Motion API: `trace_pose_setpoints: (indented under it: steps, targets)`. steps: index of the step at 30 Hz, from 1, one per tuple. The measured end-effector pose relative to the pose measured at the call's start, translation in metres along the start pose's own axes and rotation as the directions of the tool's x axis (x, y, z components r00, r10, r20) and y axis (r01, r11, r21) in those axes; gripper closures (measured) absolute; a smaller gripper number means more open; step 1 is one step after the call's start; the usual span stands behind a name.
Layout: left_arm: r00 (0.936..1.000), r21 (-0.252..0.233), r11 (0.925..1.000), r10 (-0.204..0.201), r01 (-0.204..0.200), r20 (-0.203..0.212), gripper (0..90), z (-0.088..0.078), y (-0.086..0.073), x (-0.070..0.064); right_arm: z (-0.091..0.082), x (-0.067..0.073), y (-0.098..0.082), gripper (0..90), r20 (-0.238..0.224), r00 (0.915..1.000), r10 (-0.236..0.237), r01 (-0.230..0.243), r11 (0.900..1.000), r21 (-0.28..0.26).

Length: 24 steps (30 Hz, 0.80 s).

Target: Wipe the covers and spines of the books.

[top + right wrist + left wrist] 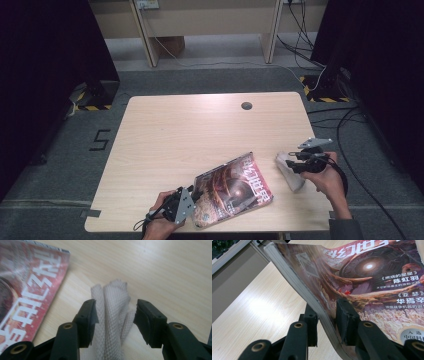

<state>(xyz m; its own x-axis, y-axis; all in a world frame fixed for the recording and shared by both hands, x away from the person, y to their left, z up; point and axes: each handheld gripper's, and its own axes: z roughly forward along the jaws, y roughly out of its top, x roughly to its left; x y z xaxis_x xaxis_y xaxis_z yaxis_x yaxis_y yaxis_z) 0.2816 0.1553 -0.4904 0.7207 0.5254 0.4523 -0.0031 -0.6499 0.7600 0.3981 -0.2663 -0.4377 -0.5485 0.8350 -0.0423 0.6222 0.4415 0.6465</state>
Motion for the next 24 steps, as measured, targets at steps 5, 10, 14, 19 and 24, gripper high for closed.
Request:
trace_pose_setpoints:
  steps: [5, 10, 14, 19, 24]
  targets:
    - [1.0, 0.0, 1.0, -0.002, 0.002, 0.0, 71.0, 0.0, 0.0, 0.0, -0.005, 0.009, 0.008, 48.2, -0.002, 0.9997, -0.024, 0.024, 0.999, -0.028]
    - [1.0, -0.001, 1.0, -0.003, 0.003, 0.002, 70.9, 0.0, 0.0, 0.0, -0.002, 0.012, 0.009, 50.4, 0.013, 0.9982, -0.058, 0.058, 0.998, -0.007]
    - [1.0, 0.001, 1.0, -0.002, 0.002, 0.0, 70.5, 0.0, 0.0, 0.0, 0.004, 0.011, 0.005, 50.5, 0.025, 0.9977, -0.063, 0.062, 0.998, 0.026]
    - [1.0, 0.001, 1.0, -0.004, 0.004, 0.002, 69.9, 0.0, 0.0, 0.001, 0.019, 0.003, -0.004, 50.5, 0.063, 0.9967, -0.051, 0.046, 0.996, 0.081]
    - [1.0, 0.002, 1.0, -0.004, 0.004, 0.001, 69.7, 0.001, -0.001, 0.001, 0.03, -0.008, -0.016, 50.0, 0.102, 0.9946, -0.015, 0.002, 0.993, 0.118]
